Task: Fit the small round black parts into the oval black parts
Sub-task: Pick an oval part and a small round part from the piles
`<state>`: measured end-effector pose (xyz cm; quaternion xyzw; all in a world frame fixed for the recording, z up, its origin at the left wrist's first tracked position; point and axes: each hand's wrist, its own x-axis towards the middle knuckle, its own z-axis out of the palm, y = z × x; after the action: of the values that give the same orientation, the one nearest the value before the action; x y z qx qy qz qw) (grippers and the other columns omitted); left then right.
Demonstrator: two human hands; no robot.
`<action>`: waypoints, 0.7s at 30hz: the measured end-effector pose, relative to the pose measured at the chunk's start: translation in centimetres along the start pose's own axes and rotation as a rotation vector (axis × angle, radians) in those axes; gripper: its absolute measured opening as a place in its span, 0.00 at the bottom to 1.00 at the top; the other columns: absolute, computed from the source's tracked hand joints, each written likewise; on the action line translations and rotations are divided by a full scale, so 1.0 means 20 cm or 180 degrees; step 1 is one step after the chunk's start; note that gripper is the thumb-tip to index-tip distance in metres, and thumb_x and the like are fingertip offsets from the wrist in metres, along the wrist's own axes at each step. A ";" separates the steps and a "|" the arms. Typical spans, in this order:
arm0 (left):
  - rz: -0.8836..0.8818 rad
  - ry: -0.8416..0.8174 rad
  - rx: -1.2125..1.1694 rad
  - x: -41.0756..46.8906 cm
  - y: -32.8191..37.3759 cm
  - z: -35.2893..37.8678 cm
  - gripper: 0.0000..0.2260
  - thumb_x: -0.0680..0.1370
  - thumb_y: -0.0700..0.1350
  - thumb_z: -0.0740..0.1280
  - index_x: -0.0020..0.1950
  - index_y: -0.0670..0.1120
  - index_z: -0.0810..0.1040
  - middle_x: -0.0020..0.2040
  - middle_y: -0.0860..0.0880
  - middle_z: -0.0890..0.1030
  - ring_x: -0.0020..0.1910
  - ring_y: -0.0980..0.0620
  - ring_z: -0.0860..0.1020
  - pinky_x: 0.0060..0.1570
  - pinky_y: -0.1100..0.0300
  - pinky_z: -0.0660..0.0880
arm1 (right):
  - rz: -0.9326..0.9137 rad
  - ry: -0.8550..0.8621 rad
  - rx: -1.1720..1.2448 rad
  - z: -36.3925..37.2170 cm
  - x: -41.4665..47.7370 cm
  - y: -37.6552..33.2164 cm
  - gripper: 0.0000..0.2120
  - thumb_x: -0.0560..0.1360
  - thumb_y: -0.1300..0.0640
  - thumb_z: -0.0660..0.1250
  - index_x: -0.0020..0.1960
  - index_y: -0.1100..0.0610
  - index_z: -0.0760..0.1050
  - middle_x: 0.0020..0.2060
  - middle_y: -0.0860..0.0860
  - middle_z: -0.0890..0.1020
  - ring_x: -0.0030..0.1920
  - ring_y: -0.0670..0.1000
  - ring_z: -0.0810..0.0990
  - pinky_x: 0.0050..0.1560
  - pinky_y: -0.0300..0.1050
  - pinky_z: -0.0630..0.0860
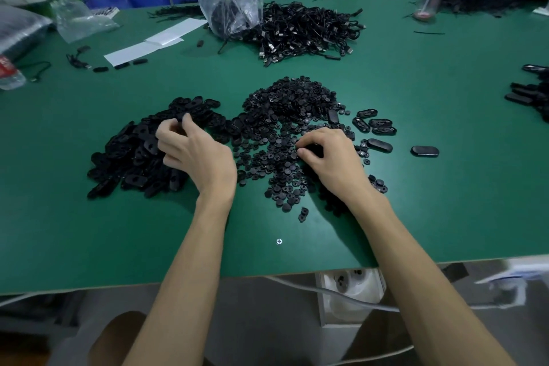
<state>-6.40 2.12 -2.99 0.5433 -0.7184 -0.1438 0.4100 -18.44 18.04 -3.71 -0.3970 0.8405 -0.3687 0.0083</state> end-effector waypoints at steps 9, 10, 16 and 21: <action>0.0938 -0.1152 0.0834 0.00 0.02 0.06 0.15 0.86 0.46 0.62 0.72 0.44 0.75 0.73 0.44 0.71 0.74 0.42 0.64 0.73 0.43 0.55 | 0.0032 0.0062 0.0058 0.01 0.00 0.00 0.02 0.80 0.54 0.72 0.51 0.51 0.83 0.51 0.45 0.82 0.58 0.48 0.72 0.53 0.42 0.65; 0.0964 -0.1213 0.0928 0.01 0.02 0.06 0.15 0.86 0.48 0.62 0.71 0.44 0.75 0.72 0.43 0.71 0.73 0.41 0.65 0.72 0.42 0.56 | 0.0048 0.0070 0.0092 0.01 0.00 0.00 0.01 0.80 0.54 0.72 0.50 0.50 0.83 0.50 0.45 0.82 0.57 0.47 0.71 0.53 0.42 0.65; 0.0999 -0.1341 0.1252 0.15 0.07 0.08 0.14 0.85 0.50 0.64 0.62 0.40 0.78 0.65 0.39 0.75 0.67 0.38 0.69 0.69 0.41 0.60 | 0.0073 0.0073 0.0190 0.00 0.00 -0.01 0.03 0.79 0.54 0.72 0.47 0.48 0.80 0.49 0.45 0.82 0.55 0.45 0.71 0.53 0.42 0.66; 0.1243 -0.0677 0.0642 0.25 0.09 0.06 0.13 0.87 0.42 0.58 0.52 0.40 0.80 0.55 0.42 0.78 0.56 0.43 0.73 0.62 0.48 0.62 | 0.0056 0.0263 0.0314 -0.01 0.00 -0.02 0.06 0.80 0.55 0.72 0.46 0.47 0.77 0.48 0.42 0.80 0.56 0.43 0.70 0.55 0.39 0.63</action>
<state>-8.88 -1.89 -0.34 0.4141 -0.8597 -0.0457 0.2957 -18.18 18.00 -3.40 -0.3731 0.8243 -0.4257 -0.0036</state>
